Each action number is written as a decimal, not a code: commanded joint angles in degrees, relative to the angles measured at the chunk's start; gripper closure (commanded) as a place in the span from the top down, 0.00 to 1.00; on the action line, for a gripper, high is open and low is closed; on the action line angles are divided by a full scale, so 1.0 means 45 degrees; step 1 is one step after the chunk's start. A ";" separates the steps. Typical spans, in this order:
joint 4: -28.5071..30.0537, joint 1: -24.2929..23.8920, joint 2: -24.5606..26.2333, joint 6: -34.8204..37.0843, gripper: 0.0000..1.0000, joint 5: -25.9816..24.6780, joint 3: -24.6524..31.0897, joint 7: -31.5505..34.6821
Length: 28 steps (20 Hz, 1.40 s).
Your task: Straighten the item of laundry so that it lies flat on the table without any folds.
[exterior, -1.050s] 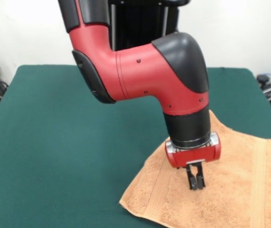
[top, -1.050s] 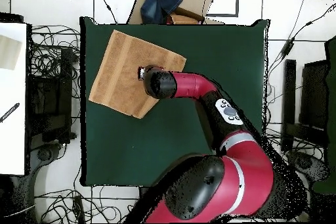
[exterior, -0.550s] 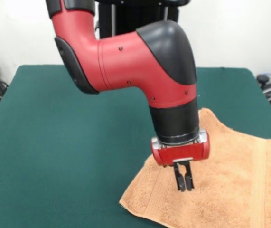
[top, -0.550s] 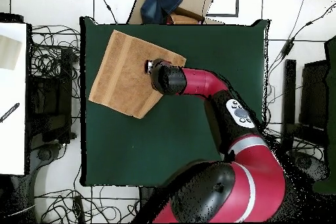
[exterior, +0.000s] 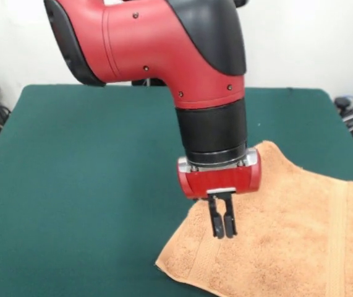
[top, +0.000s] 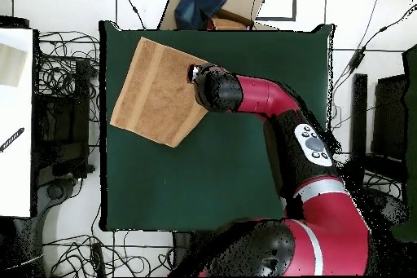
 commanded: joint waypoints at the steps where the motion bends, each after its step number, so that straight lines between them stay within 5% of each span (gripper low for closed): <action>1: 0.0395 0.0163 0.0552 0.0743 0.00 0.0248 -0.0696 0.1659; 7: -0.0113 -0.0218 0.1609 -0.1817 0.00 -0.0382 -0.0382 0.1427; 13: -0.0391 -0.2301 0.3327 -0.1196 0.00 -0.0749 0.2185 -0.1196; 19: -0.0914 -0.2510 0.3402 -0.0117 0.00 -0.1385 0.2788 -0.2243; 28: -0.0072 -0.2382 0.2204 0.0416 0.00 -0.1001 0.2548 -0.0899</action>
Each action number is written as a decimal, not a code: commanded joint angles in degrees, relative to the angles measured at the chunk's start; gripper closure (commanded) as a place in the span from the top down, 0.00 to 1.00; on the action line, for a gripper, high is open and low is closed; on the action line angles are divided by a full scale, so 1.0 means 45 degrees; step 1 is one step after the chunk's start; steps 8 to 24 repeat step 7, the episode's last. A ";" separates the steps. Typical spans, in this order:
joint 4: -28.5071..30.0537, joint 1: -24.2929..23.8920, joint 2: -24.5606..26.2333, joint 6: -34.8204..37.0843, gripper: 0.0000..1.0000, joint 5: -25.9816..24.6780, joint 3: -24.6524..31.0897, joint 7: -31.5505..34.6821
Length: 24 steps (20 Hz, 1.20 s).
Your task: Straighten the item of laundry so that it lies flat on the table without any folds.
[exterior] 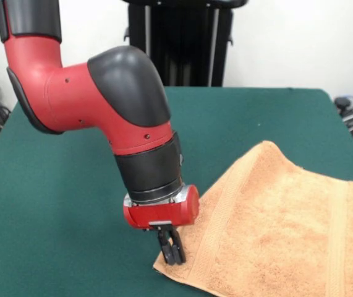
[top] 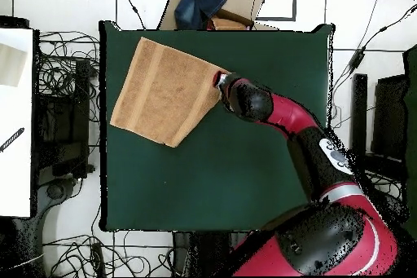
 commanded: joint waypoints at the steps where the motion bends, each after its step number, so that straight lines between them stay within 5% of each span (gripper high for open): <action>1: 0.0230 0.0172 -0.0209 0.1455 0.00 -0.0447 0.1121 -0.0998; 7: 0.0332 -0.0728 0.0551 0.0648 0.00 -0.0643 0.2261 -0.1430; 24: 0.0332 -0.0728 0.0551 0.0648 0.00 -0.0643 0.2261 -0.1430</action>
